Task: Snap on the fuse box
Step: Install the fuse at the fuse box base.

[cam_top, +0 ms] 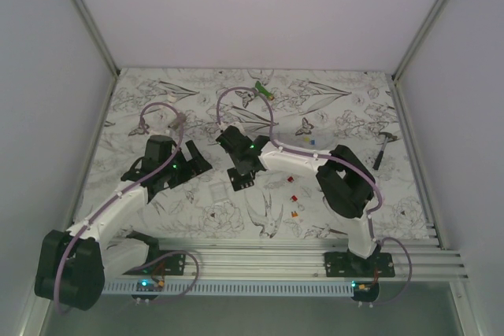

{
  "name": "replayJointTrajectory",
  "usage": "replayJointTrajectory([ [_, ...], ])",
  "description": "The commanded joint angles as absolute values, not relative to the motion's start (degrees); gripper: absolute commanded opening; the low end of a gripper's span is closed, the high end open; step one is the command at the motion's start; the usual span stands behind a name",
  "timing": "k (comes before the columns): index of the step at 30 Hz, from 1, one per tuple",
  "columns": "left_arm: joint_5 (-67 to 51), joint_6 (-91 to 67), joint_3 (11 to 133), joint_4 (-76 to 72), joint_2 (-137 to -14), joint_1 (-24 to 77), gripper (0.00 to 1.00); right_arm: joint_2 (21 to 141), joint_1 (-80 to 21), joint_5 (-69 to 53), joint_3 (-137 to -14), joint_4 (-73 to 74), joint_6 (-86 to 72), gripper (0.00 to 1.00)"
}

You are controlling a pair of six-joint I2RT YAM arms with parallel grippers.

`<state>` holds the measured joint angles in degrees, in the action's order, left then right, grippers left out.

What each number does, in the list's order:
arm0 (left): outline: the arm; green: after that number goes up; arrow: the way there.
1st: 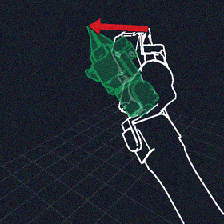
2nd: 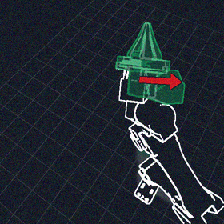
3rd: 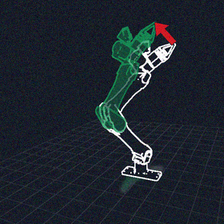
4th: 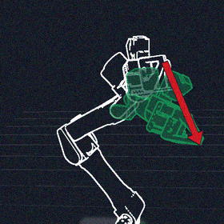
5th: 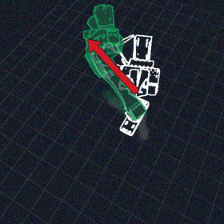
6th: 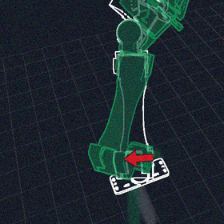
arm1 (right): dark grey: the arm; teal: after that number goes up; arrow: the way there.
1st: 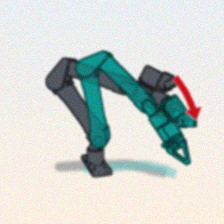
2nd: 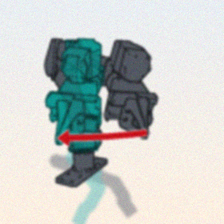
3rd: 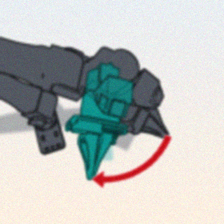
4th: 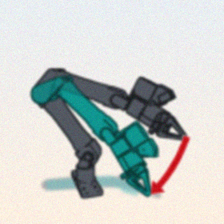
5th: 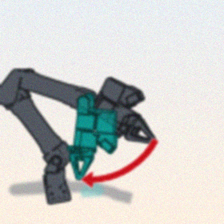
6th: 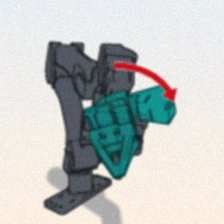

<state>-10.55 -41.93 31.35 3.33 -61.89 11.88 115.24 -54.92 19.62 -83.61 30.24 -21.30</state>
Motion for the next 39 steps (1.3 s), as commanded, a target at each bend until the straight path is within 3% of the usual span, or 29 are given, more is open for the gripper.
replayJointTrajectory([
  [1, -10.3, -41.2, 32.5, 5.0, -62.1, 11.4, 1.0, 116.5, -55.5, 20.0, -85.6, 31.8, -20.4, 0.0],
  [25, -11.2, -41.4, 32.6, 5.0, -62.1, 11.4, 1.0, 117.7, -54.5, 18.8, -83.5, 37.0, -18.8, 0.0],
  [39, -12.6, -42.1, 32.6, 4.4, -62.7, 11.4, 1.0, 116.5, -53.6, 19.3, -83.0, 31.6, -24.3, 0.0],
])
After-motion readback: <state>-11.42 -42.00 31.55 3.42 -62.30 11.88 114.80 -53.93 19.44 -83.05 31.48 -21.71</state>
